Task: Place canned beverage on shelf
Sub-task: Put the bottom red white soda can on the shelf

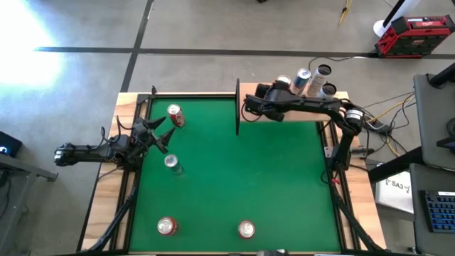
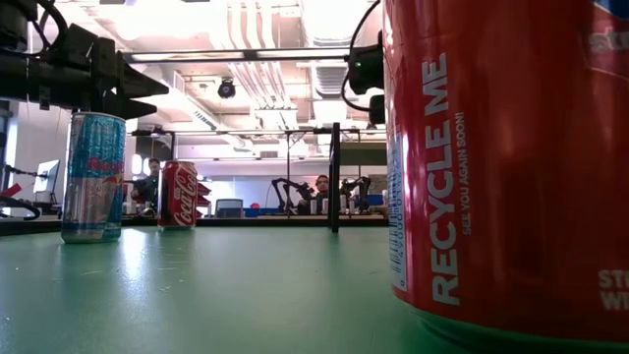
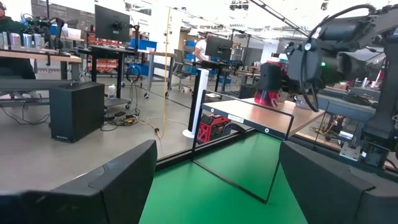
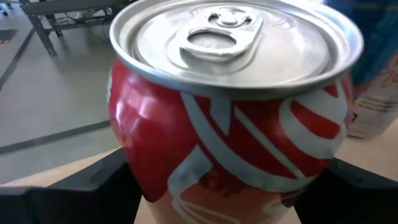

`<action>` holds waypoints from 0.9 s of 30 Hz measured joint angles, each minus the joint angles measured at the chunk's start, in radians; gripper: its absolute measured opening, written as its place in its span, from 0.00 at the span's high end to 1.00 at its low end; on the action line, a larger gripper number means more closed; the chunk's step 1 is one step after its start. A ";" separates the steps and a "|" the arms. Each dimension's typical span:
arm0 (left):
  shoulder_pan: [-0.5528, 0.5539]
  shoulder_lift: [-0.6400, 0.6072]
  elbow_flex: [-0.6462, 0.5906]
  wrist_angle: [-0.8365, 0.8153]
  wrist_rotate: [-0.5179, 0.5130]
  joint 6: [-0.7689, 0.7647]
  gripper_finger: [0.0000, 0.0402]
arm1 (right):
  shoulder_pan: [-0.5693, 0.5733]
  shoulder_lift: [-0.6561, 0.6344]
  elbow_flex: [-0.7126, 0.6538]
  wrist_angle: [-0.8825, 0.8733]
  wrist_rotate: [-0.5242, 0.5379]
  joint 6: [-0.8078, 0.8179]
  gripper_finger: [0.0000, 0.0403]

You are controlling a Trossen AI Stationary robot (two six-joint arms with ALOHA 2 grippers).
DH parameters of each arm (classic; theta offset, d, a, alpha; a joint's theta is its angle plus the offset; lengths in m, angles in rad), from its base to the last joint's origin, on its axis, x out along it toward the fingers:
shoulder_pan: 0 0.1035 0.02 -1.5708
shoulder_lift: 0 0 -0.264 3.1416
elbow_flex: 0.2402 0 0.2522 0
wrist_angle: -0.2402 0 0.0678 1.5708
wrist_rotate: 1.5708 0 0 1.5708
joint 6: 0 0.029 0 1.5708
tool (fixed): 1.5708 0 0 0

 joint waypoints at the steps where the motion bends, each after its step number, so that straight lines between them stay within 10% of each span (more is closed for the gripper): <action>1: 0.000 0.000 0.000 0.000 0.000 0.000 0.19 | -0.005 0.000 0.000 0.014 0.000 -0.014 0.24; 27: 0.000 0.000 0.000 0.000 0.000 0.000 0.19 | -0.029 0.000 0.000 0.150 -0.009 -0.136 0.23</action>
